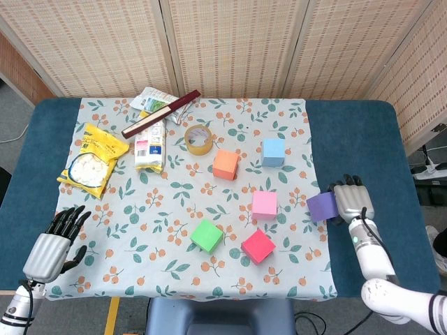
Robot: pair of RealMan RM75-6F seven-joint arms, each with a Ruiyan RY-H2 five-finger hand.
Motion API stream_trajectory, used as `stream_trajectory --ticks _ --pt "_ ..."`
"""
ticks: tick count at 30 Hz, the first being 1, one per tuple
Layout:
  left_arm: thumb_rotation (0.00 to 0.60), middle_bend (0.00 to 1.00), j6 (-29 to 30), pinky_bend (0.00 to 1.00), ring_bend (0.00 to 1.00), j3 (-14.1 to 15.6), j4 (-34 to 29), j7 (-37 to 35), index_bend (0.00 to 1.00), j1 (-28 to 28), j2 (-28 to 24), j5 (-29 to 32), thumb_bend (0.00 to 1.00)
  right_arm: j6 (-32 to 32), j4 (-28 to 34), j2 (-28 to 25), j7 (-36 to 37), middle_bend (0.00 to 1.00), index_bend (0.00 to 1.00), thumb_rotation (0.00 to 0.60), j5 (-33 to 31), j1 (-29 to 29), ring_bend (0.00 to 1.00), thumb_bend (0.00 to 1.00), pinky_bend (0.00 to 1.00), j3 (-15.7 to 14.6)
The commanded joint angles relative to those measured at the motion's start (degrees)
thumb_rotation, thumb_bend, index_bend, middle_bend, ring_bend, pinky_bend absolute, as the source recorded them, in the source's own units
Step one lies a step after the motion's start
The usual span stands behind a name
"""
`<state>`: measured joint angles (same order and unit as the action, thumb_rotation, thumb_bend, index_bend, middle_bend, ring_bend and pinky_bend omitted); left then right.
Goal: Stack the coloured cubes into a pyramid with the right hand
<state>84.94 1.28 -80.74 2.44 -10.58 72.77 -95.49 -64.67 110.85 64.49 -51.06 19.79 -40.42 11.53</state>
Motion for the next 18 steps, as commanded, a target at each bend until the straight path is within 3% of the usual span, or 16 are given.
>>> stream_trajectory --ticks 1,10,18 --pt "0.600 0.00 0.48 0.13 0.00 -0.36 0.12 1.46 0.00 0.30 0.55 0.48 0.44 -9.73 -0.31 6.14 -10.59 0.23 0.80 0.600 -15.06 -10.39 0.00 0.14 0.04 4.17" --pt "0.600 0.00 0.36 0.13 0.00 -0.35 0.00 1.10 0.00 0.30 0.22 0.79 0.44 -13.68 -6.40 14.44 -14.24 0.23 0.81 0.600 -23.14 -16.42 0.00 0.14 0.04 6.63" --pt "0.600 0.00 0.45 0.13 0.00 -0.44 0.05 0.38 0.00 0.32 -0.12 1.02 0.44 -13.76 -10.78 18.59 -14.87 0.23 0.82 0.600 -25.01 -17.57 0.00 0.14 0.04 6.87"
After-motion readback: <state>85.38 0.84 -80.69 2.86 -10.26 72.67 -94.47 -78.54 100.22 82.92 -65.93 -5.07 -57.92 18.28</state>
